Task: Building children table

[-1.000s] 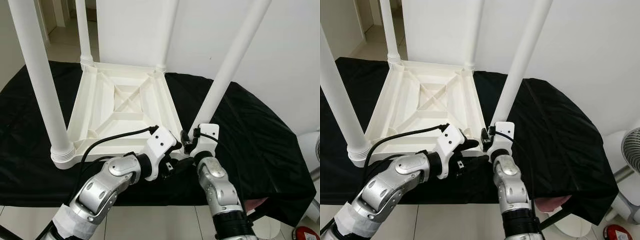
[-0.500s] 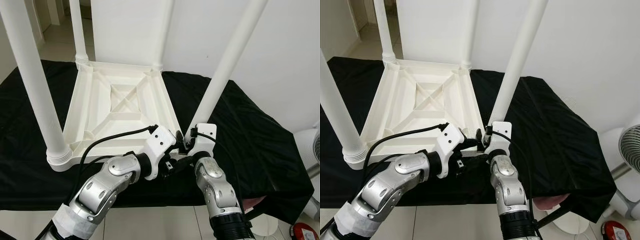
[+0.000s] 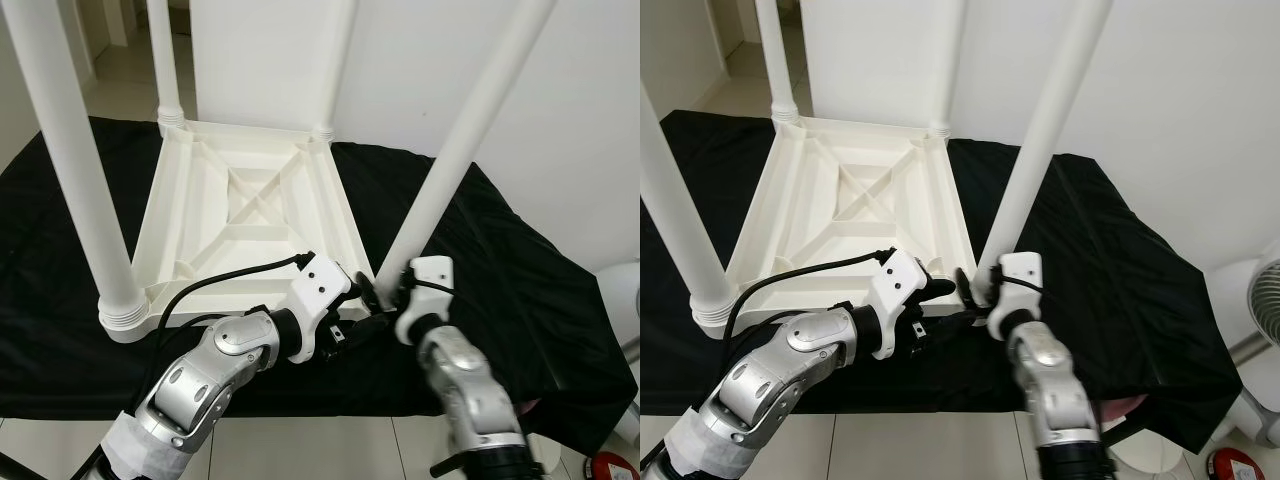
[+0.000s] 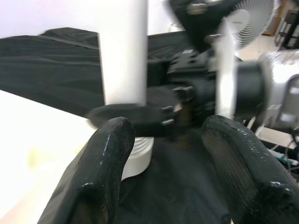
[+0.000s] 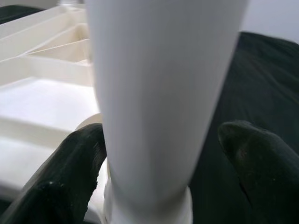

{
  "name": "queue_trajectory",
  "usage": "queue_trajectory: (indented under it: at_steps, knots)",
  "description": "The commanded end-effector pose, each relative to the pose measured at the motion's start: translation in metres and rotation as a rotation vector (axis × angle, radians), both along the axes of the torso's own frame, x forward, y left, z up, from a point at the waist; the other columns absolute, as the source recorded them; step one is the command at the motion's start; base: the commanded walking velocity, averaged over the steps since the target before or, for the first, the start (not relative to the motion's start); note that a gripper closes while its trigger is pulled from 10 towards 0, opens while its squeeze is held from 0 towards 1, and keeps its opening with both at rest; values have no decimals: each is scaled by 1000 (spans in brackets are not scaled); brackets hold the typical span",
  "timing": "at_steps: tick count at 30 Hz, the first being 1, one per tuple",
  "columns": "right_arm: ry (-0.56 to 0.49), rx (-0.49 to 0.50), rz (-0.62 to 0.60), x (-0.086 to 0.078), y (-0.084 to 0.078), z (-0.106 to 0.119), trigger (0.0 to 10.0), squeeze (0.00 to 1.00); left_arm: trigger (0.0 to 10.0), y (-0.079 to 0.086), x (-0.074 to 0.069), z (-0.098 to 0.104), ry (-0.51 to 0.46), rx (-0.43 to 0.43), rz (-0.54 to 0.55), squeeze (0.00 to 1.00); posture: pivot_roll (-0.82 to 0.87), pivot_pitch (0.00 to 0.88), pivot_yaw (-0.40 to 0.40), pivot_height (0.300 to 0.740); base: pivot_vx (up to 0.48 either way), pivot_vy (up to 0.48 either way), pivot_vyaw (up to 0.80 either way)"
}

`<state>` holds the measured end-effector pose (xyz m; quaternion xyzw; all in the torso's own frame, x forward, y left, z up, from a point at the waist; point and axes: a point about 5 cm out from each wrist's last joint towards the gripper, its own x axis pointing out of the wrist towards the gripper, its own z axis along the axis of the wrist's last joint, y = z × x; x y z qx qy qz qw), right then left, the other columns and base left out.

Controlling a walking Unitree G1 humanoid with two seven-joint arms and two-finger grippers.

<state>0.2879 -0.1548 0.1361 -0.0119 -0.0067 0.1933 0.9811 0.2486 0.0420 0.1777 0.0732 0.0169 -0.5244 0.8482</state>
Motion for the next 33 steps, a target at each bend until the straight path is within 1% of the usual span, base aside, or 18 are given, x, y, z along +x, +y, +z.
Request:
queue_trajectory:
  at_steps: [1,3,5,6,7,8,10,11,13,15,18,19,21,24,27,31,32,33]
  knots:
    - [-9,0,44,-1,-7,-1,10000,0,10000,-3,-4,-1,13,8,-46,0,23,0,-141,740,0,0,0]
    - [2,4,119,1,-20,0,10000,0,10000,-3,-4,-1,14,10,-49,0,19,0,-139,740,0,0,0]
    - [2,4,119,1,-20,0,10000,0,10000,-3,-4,-1,14,10,-49,0,19,0,-139,740,0,0,0]
    - [1,-22,203,4,-26,1,10000,0,10000,-3,-3,-1,13,12,-53,0,17,0,-136,740,0,0,0]
    - [1,-22,203,4,-26,1,10000,0,10000,-3,-3,-1,13,12,-53,0,17,0,-136,740,0,0,0]
    - [6,-33,240,5,-28,1,10000,0,10000,-3,-3,-1,13,12,-54,0,17,0,-136,740,0,0,0]
    - [6,-33,240,5,-28,1,10000,0,10000,-3,-3,-1,13,12,-54,0,17,0,-136,740,0,0,0]
    - [42,-67,322,9,-27,-5,10000,0,10000,-3,-2,0,8,12,-56,0,22,0,-135,740,0,0,0]
    - [74,-94,359,14,-25,-13,10000,0,10000,-4,-2,0,6,12,-57,0,22,0,-135,740,0,0,0]
    - [74,-94,359,14,-25,-13,10000,0,10000,-4,-2,0,6,12,-57,0,22,0,-135,740,0,0,0]
    - [92,-105,410,19,-18,-19,10000,0,10000,-4,-2,0,5,13,-56,0,30,0,-136,740,0,0,0]
    - [92,-105,410,19,-18,-19,10000,0,10000,-4,-2,0,5,13,-56,0,30,0,-136,740,0,0,0]
    - [94,-110,435,27,-9,-23,10000,0,10000,-4,-1,1,3,14,-54,0,34,0,-138,740,0,0,0]
    - [93,-109,441,29,-7,-24,10000,0,10000,-3,-1,1,3,14,-53,0,34,0,-138,740,0,0,0]
    - [57,-118,429,41,2,-21,10000,0,10000,-4,0,2,-1,11,-47,0,40,0,-142,740,0,0,0]
    - [45,-121,422,46,2,-19,10000,0,10000,-5,0,3,-1,6,-43,0,43,0,-149,740,0,0,0]
    - [47,-115,419,48,1,-19,9529,0,10000,-5,-1,3,0,5,-41,0,44,0,-151,740,0,0,0]
    - [45,-117,419,48,-1,-19,5765,0,10000,-5,-1,2,1,5,-38,0,44,0,-152,740,0,0,0]
